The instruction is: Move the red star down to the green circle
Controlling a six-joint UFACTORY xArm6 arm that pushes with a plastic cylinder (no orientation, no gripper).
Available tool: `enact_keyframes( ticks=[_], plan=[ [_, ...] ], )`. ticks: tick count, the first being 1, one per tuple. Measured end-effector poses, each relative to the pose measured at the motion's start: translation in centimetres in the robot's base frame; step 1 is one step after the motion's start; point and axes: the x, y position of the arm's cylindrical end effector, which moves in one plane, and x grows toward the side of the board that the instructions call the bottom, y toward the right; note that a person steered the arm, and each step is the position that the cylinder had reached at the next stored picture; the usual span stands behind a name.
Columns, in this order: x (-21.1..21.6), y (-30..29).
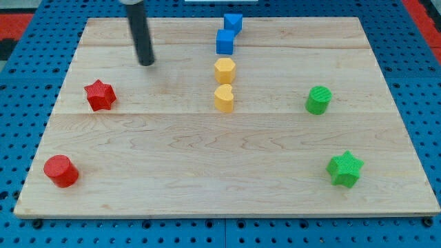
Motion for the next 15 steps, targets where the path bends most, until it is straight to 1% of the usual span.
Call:
enact_keyframes(
  ticks=[1, 2, 3, 4, 5, 6, 7, 8, 9, 10, 11, 12, 14, 15],
  plan=[
    [5.7, -2.3],
    [8.6, -2.3],
    [8.6, -4.4],
    [8.6, -10.6],
    [10.3, -11.5],
    [11.4, -13.7],
    [13.5, -6.3],
    [15.4, 3.6],
    [15.1, -4.0],
    [20.3, -0.4],
    [18.4, 8.2],
    [16.7, 14.1],
    [16.3, 9.0],
    [14.4, 13.9]
  ],
)
